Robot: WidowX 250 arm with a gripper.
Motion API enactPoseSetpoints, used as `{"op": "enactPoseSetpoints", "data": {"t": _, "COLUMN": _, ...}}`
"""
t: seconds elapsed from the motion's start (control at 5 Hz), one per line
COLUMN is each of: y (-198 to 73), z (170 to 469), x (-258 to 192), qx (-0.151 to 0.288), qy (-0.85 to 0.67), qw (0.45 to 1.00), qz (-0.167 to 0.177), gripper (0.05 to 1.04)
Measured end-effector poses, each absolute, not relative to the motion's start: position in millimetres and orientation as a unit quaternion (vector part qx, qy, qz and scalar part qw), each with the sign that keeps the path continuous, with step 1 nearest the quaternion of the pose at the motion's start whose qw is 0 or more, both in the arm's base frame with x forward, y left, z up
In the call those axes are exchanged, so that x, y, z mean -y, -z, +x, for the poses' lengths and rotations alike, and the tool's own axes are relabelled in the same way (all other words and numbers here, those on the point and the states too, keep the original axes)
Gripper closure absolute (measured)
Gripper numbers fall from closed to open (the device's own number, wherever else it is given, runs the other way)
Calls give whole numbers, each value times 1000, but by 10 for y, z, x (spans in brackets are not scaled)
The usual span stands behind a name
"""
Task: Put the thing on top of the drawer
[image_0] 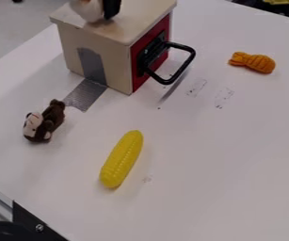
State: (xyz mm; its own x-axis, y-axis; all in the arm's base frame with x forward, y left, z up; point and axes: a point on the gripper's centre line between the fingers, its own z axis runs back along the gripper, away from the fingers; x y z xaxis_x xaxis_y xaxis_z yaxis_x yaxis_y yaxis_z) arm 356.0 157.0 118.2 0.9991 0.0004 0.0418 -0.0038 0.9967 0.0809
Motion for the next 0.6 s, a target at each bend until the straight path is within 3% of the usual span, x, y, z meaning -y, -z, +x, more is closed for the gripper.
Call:
{"op": "enactPoseSetpoints", "data": {"t": 0.2, "y": -1357, "z": 3597, "x": -1553, "qx": 23, "qy": 9, "qw": 999, "qz": 32, "gripper": 79}}
{"op": "enactPoseSetpoints", "data": {"t": 0.6, "y": -1686, "z": 3591, "x": -1516, "qx": 19, "qy": 31, "qw": 999, "qz": 6, "gripper": 83}}
